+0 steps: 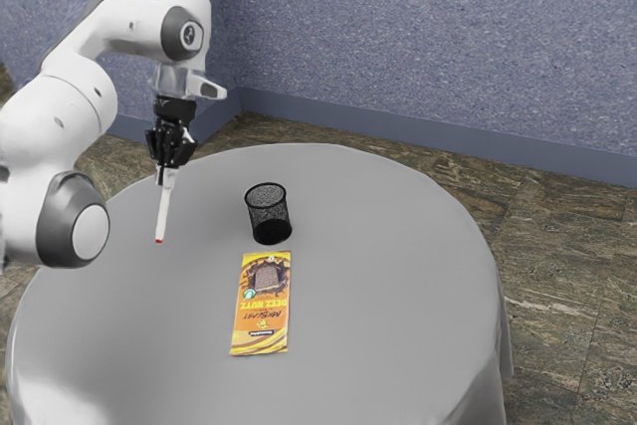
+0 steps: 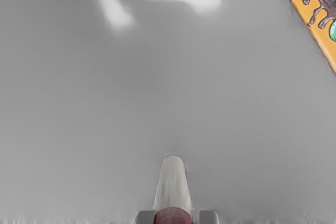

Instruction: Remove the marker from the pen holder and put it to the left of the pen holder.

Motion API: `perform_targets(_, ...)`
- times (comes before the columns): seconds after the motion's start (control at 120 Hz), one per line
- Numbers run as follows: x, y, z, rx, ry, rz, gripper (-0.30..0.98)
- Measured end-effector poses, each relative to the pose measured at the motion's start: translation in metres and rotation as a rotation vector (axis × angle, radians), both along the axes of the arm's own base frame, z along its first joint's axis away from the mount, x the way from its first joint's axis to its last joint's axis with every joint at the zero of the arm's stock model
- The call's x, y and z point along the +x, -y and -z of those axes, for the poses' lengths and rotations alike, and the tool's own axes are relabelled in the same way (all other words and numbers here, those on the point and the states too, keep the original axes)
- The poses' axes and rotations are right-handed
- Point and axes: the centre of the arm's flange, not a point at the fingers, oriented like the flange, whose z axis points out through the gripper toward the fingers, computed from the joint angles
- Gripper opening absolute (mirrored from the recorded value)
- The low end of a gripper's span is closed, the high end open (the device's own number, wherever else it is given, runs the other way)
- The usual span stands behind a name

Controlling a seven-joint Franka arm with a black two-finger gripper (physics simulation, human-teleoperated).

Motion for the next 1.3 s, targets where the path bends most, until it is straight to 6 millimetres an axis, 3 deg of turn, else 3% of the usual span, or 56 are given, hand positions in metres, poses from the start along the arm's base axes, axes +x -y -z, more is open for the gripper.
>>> perform_targets(0.083,0.003,-0.004,0.046,0.012,-0.07,0.002,-0.09)
perform_targets(0.158,0.006,-0.006,0.074,0.018,-0.096,0.007,-0.09)
perform_targets(0.433,0.013,-0.013,0.125,0.046,-0.104,0.02,-0.1)
perform_targets(0.6,0.016,-0.015,0.132,0.051,-0.087,0.026,-0.07)
perform_targets(0.858,0.017,-0.014,0.133,0.045,-0.079,0.023,0.39)
perform_targets(1.033,0.018,-0.013,0.132,0.043,-0.075,0.022,0.55)
perform_targets(1.117,0.019,-0.011,0.12,0.043,-0.06,0.023,0.6)
perform_targets(1.167,0.02,-0.008,0.093,0.043,-0.026,0.025,0.62)
perform_targets(1.2,0.018,0.003,0.062,0.043,0.002,0.038,0.63)
perform_targets(1.25,0.006,0.024,-0.005,0.033,0.059,0.057,0.64)
perform_targets(1.3,-0.028,0.046,-0.073,0.02,0.116,0.08,0.65)
